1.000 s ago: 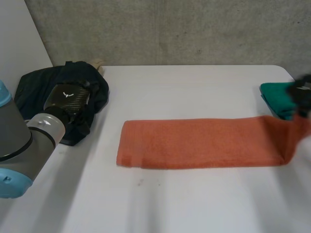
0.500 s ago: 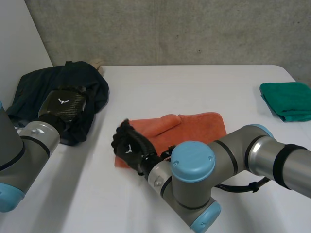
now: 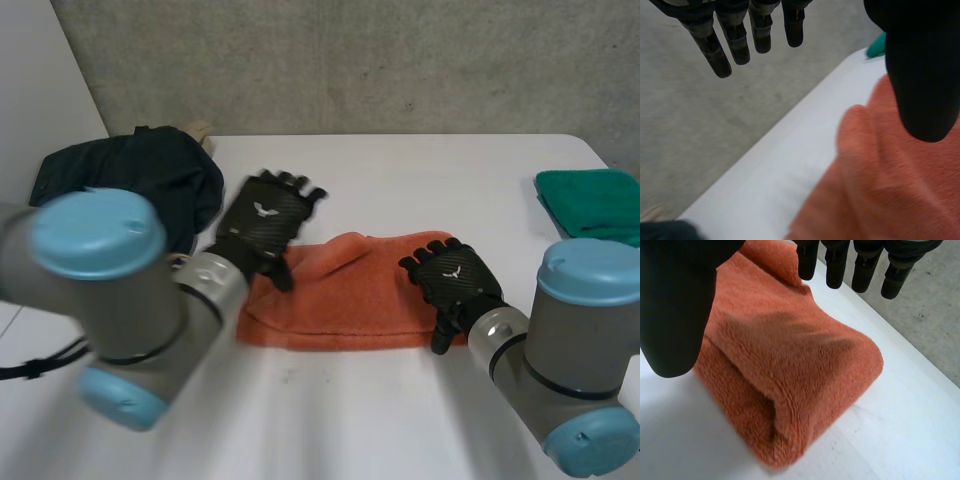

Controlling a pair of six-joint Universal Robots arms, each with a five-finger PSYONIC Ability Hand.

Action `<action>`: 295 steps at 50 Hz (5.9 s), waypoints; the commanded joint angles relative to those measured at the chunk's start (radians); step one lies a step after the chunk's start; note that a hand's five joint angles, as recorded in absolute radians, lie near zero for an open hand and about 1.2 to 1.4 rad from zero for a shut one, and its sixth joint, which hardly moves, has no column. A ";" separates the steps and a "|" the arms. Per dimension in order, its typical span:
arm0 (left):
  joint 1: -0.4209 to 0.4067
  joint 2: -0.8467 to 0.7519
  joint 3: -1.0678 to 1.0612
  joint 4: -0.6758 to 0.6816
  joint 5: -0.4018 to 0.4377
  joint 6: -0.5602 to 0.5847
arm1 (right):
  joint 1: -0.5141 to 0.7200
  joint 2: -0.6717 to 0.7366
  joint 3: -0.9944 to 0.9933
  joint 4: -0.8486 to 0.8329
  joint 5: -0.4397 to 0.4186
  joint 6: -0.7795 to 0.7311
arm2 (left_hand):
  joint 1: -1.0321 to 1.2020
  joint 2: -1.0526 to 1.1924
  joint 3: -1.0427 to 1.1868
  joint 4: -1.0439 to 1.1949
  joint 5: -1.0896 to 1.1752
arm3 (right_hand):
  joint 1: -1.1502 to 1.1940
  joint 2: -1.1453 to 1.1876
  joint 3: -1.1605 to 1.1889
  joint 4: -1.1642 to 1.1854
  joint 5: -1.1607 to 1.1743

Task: Fold the laundry.

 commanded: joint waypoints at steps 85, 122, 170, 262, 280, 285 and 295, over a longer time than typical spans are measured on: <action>-0.090 -0.035 0.090 -0.010 -0.089 -0.192 | 0.045 -0.065 -0.225 0.162 -0.022 0.356 | 0.012 -0.008 -0.015 -0.003 -0.024 | -0.052 -0.038 -0.040 -0.044 -0.048; -0.001 0.046 0.143 -0.127 -0.034 -0.023 | 0.225 0.058 -0.316 0.222 0.048 0.115 | -0.002 -0.022 -0.029 -0.018 -0.038 | -0.004 0.011 0.009 0.004 0.000; 0.124 0.055 0.243 -0.292 0.532 -0.255 | 0.336 0.306 -0.255 -0.215 0.180 -0.008 | 0.018 -0.002 -0.009 0.003 -0.018 | 1.002 1.017 1.015 1.010 1.006; 0.073 0.202 0.306 -0.242 0.290 -0.255 | -0.649 -0.092 -0.382 -0.333 -0.191 -0.078 | 0.018 -0.002 -0.009 0.003 -0.018 | -0.052 -0.038 -0.040 -0.044 -0.048; 0.576 -0.209 0.446 -0.208 0.096 0.145 | -0.274 -0.292 0.183 -0.271 -0.375 -0.008 | 0.024 0.004 -0.003 0.009 -0.012 | -0.052 -0.038 -0.040 -0.044 -0.048; 0.630 -0.430 0.562 -0.179 0.280 0.222 | -0.271 -0.237 0.209 -0.209 -0.329 -0.051 | 0.027 0.007 0.000 0.012 -0.009 | -0.052 -0.038 -0.040 -0.044 -0.048; 0.651 -0.570 0.673 -0.165 0.353 0.213 | -0.290 -0.217 0.255 -0.209 -0.321 -0.069 | 1.205 1.185 1.178 1.190 1.169 | -0.052 -0.038 -0.040 -0.044 -0.048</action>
